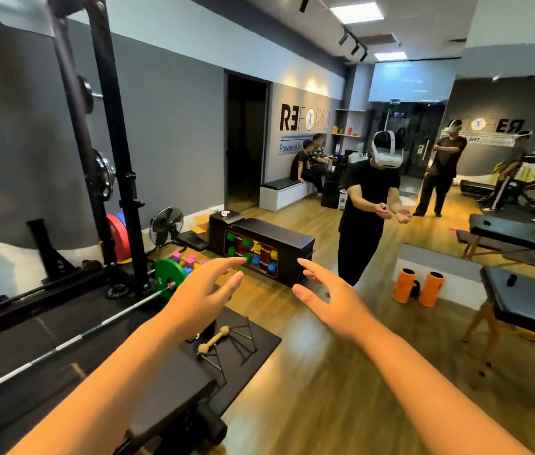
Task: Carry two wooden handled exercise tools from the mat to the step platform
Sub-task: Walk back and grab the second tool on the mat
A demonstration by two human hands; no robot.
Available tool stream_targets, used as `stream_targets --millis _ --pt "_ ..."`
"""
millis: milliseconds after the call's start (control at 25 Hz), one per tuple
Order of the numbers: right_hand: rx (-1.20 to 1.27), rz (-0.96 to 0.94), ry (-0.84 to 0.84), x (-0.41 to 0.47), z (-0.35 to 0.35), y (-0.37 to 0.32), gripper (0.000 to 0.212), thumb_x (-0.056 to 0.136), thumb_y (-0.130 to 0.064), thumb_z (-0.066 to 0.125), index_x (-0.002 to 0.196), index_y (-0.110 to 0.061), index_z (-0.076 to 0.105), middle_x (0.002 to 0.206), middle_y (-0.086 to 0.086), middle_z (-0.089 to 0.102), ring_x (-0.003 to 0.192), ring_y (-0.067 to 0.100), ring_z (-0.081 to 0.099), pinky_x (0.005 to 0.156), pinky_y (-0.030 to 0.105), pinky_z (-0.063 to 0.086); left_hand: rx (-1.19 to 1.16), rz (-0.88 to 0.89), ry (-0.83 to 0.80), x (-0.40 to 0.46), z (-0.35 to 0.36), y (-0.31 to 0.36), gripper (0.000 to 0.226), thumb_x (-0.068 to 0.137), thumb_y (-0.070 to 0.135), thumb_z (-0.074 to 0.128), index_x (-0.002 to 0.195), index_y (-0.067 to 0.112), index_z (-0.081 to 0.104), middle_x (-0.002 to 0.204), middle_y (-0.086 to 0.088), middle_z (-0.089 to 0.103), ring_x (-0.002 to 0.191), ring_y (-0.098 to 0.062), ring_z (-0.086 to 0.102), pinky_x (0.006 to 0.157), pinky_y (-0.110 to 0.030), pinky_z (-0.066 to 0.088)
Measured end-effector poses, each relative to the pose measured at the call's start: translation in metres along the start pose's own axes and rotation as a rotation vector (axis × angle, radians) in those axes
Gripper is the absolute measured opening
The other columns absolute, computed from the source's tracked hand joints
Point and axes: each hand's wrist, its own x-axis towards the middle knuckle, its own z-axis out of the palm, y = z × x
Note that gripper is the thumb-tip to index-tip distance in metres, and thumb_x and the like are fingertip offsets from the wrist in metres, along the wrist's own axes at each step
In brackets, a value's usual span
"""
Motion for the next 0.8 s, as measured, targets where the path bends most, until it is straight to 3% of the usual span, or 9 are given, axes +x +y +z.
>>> stream_targets --millis 200,520,800 --pt "0.053 0.001 0.018 0.136 0.022 0.031 0.074 0.081 -0.081 0.051 0.150 -0.055 0.043 0.142 -0.015 0.055 0.134 0.007 0.048 0.105 0.032 0.040 0.027 -0.022 0.003 0.110 0.006 -0.068 0.044 0.105 0.051 0.045 0.146 0.037 0.052 0.136 0.015 0.061 0.124 -0.002 0.054 0.101 -0.035 0.048" --pt "0.089 -0.067 -0.080 0.314 0.064 0.103 0.075 0.083 -0.081 0.052 0.152 -0.053 0.044 0.150 -0.010 0.058 0.140 0.007 0.049 0.116 0.041 0.042 0.027 -0.125 0.034 0.227 0.033 -0.177 0.040 0.106 0.049 0.046 0.145 0.041 0.053 0.138 0.023 0.056 0.127 0.004 0.050 0.101 -0.025 0.041" --pt "0.078 -0.194 -0.217 0.484 0.076 0.176 0.081 0.083 -0.079 0.048 0.156 -0.046 0.040 0.150 -0.006 0.057 0.139 0.013 0.048 0.110 0.039 0.042 0.094 -0.230 0.157 0.347 0.069 -0.248 0.044 0.103 0.055 0.044 0.142 0.040 0.056 0.133 0.021 0.060 0.123 0.006 0.053 0.099 -0.024 0.042"
